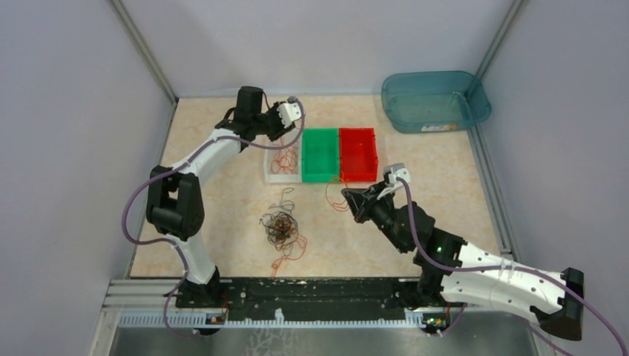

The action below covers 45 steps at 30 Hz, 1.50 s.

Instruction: Untangle the cables

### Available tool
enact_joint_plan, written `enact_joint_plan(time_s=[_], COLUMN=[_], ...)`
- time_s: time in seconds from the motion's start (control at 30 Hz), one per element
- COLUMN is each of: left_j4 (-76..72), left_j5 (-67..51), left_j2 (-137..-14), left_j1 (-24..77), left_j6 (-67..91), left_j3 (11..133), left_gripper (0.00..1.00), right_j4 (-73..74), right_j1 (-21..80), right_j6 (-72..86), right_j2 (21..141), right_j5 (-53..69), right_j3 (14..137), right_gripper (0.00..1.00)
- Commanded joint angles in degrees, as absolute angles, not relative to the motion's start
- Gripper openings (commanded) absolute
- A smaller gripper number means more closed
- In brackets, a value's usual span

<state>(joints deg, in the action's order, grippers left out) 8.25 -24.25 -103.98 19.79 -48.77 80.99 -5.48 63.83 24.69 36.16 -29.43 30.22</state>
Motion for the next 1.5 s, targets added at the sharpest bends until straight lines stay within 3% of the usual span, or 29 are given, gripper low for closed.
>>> enact_joint_plan(time_s=[0.0, 0.13, 0.3, 0.4, 0.53, 0.77, 0.87, 0.93, 1.17, 1.47], left_j4=[20.1, 29.6, 33.9, 34.8, 38.1, 41.4, 41.4, 40.9, 34.7, 29.8], left_j5=[-26.8, -32.1, -36.6, -40.6, -48.1, -55.4, -54.9, -54.9, -53.8, -49.2], left_j2=[-104.6, -104.0, -99.9, -97.3, -94.1, -86.5, -84.1, -83.1, -81.6, -79.9], left_j1=[19.9, 20.0, 19.0, 16.4, 12.1, 6.7, 5.4, 4.1, -1.0, -3.5], left_j6=[-50.8, -50.8, -46.9, -42.2, -39.0, -39.8, -38.5, -36.8, -27.1, -20.7], left_j3=[88.4, 92.5, 93.3, 94.2, 95.6, 88.5, 87.1, 86.8, 84.9, 83.3], left_gripper=[0.48, 0.56, 0.55, 0.60, 0.74, 0.77, 0.96, 1.00, 1.00, 1.00], right_j4=[-7.3, -7.5, -9.7, -11.2, -14.6, -21.9, -20.2, -19.2, -1.3, 9.0], right_j1=[63.1, 61.6, 56.2, 51.2, 41.9, 32.4, 31.4, 31.4, 33.7, 40.6], right_j6=[25.1, 26.0, 28.6, 30.8, 37.1, 46.8, 47.2, 46.1, 29.5, 19.5], right_j2=[38.1, 39.9, 41.4, 43.5, 48.7, 64.7, 72.5, 77.3, 95.2, 117.9], right_j5=[-29.2, -27.3, -19.2, -8.8, 10.9, 33.4, 38.0, 36.8, 16.9, -0.8], right_j3=[34.4, 35.3, 35.9, 36.9, 39.6, 48.7, 55.9, 59.9, 80.8, 101.5], right_gripper=[0.00, 0.00, 0.00, 0.00, 0.00, 0.00, 0.00, 0.01, 0.00, 0.00])
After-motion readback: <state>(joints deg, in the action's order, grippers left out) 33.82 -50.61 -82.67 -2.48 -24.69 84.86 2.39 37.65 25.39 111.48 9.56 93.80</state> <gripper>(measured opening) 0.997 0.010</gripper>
